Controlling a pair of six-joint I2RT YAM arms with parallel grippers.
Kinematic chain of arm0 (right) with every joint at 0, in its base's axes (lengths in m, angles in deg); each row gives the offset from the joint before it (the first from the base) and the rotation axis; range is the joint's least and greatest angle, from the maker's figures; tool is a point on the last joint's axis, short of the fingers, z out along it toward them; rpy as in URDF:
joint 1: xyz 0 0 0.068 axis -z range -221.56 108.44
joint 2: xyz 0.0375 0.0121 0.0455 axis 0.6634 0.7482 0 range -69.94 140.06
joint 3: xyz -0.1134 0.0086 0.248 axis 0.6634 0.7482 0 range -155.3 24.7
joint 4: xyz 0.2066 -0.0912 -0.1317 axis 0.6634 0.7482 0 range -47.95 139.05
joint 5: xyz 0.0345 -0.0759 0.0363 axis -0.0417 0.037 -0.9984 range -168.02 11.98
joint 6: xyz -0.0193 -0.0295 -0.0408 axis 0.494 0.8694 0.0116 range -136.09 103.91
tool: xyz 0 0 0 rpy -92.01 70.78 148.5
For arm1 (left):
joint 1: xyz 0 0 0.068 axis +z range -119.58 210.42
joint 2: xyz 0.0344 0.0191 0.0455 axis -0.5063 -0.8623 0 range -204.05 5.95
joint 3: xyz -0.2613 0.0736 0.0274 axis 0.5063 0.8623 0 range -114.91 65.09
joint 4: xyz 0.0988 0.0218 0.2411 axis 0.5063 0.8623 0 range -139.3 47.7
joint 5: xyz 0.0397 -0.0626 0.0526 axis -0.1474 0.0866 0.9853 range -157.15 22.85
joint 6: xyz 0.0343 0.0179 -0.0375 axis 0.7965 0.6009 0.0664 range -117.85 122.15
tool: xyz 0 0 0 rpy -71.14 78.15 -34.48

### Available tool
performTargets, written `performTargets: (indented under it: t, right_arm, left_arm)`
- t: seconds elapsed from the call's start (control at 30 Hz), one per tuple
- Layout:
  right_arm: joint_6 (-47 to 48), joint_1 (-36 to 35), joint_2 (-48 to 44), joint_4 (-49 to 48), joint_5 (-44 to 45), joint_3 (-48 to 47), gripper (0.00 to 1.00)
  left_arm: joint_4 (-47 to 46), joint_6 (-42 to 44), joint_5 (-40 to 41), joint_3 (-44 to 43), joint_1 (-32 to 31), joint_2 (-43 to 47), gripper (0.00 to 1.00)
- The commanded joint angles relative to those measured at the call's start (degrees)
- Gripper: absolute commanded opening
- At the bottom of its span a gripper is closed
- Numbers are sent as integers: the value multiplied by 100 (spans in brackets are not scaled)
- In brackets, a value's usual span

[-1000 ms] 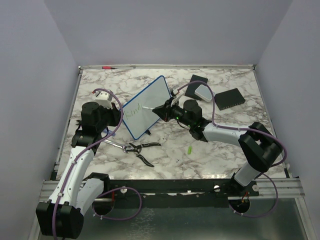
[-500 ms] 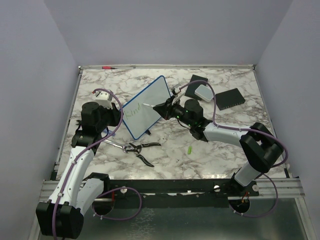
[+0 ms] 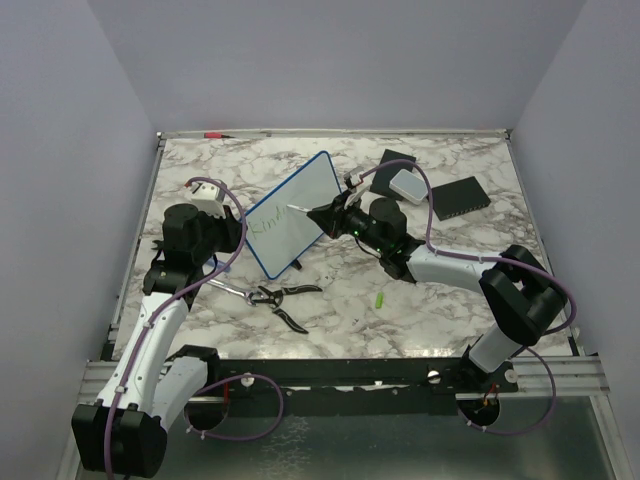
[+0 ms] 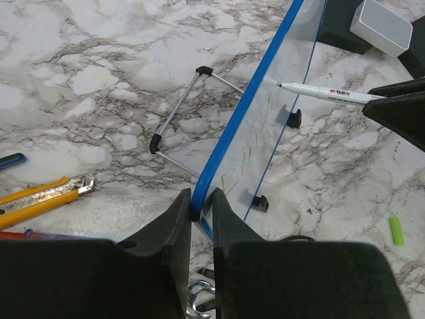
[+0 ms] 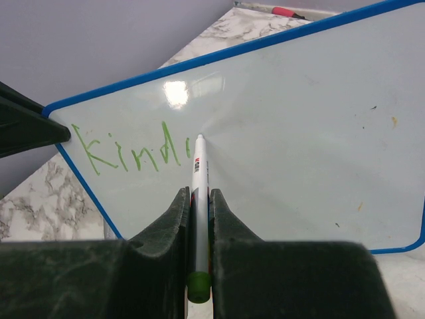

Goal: Write a sentence on the whiteboard

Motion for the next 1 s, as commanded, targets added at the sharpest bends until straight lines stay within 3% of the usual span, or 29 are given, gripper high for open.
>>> performTargets:
  t: [0.0,0.63,0.97]
  right_arm:
    - [-1,4,4,-72,194,-13,1]
    - [-122,7,-17,-63,302,323,1]
    - [7,-75,-455,80,102,270,1]
  left_arm:
    - [24,92,7,76,-18,67,3]
    - [23,90,4,77,-28,74,3]
    - [21,89,6,75,-33,76,3]
